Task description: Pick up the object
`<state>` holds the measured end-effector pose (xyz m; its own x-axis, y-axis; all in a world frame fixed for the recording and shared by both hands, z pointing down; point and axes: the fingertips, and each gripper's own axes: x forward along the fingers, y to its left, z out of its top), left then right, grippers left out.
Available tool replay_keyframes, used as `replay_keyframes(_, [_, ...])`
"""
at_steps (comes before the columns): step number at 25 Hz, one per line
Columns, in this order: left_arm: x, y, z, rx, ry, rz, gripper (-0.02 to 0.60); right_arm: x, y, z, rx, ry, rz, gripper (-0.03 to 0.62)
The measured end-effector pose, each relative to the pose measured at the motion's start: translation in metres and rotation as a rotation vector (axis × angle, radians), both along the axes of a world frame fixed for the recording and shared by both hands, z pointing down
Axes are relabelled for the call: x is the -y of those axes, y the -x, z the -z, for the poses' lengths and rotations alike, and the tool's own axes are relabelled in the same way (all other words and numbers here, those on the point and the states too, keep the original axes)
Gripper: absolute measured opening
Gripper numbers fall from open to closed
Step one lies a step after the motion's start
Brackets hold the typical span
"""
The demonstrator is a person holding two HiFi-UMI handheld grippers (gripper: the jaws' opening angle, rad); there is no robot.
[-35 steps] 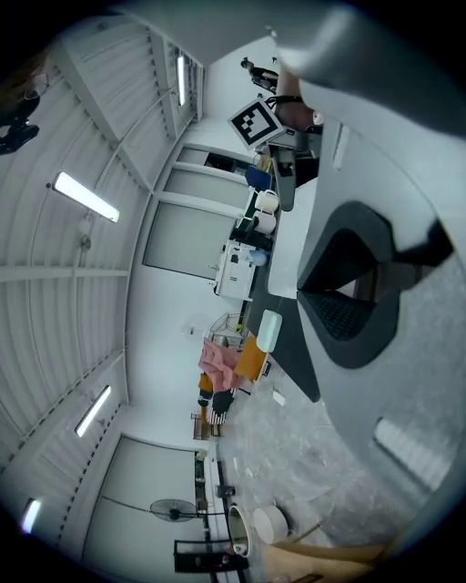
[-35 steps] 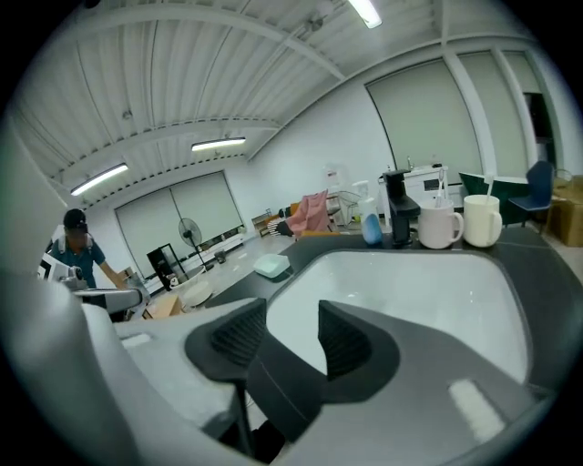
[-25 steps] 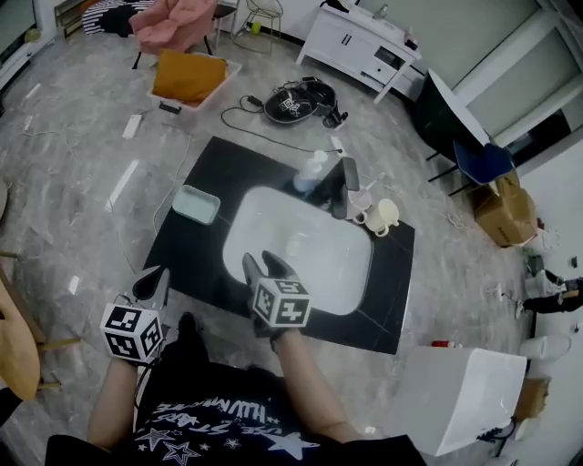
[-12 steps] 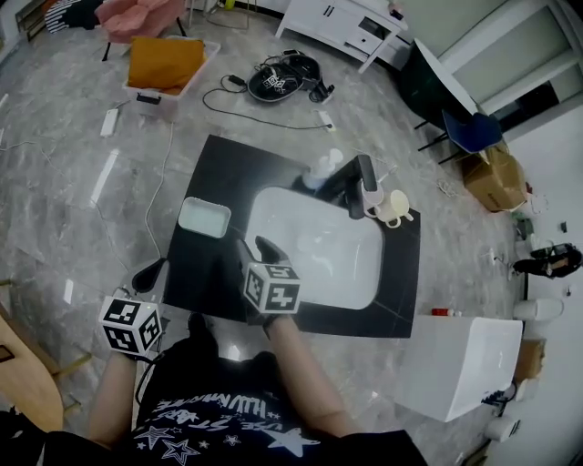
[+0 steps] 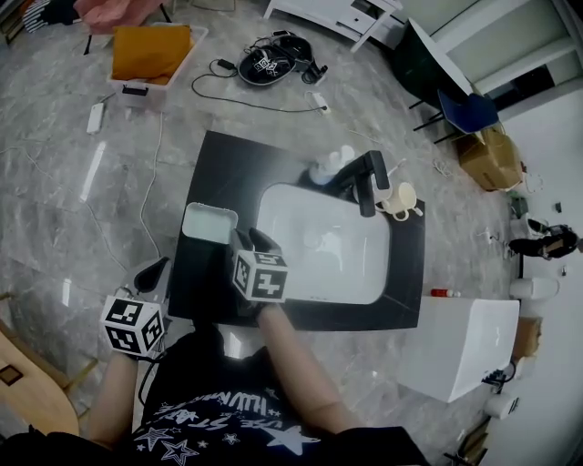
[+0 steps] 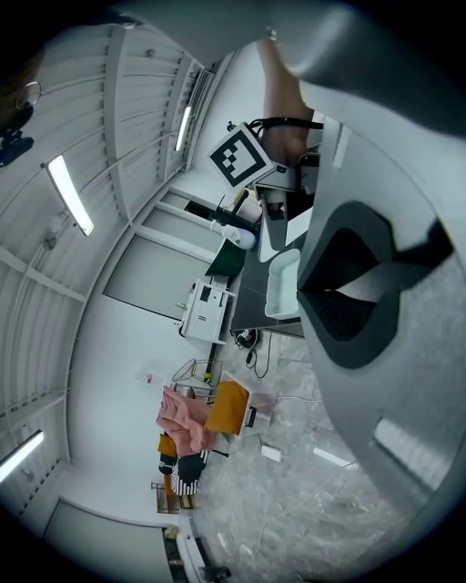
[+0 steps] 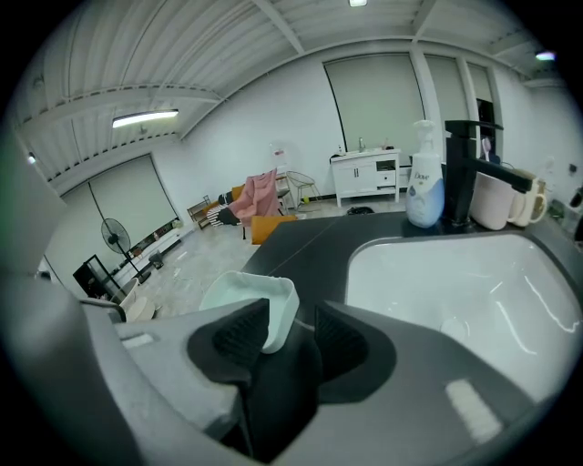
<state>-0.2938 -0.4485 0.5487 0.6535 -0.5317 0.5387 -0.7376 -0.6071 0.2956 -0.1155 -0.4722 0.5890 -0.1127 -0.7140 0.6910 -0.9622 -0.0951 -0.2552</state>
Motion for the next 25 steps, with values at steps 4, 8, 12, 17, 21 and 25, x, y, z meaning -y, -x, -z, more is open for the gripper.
replay_keyframes(4, [0.002,0.002,-0.009,-0.002,0.023,-0.013,0.009,0.009,0.005,-0.010,-0.004,0.028,-0.019,0.140])
replay_keyframes(8, [0.006,0.005,-0.013,-0.008,0.036,-0.017,0.009,0.016,0.008,-0.020,-0.007,0.050,-0.032,0.133])
replay_keyframes(12, [0.011,0.010,-0.017,-0.007,0.043,-0.015,0.009,0.019,0.011,-0.027,-0.015,0.073,-0.041,0.124])
replay_keyframes(17, [0.014,0.013,-0.019,-0.007,0.048,-0.017,0.009,0.020,0.008,-0.031,-0.050,0.092,-0.074,0.063])
replay_keyframes(21, [0.014,0.012,-0.017,-0.008,0.046,-0.020,0.009,0.019,0.003,-0.031,-0.066,0.104,-0.106,0.026])
replay_keyframes(25, [0.013,0.012,-0.016,-0.007,0.039,-0.014,0.009,0.017,-0.002,-0.027,-0.067,0.100,-0.116,0.025])
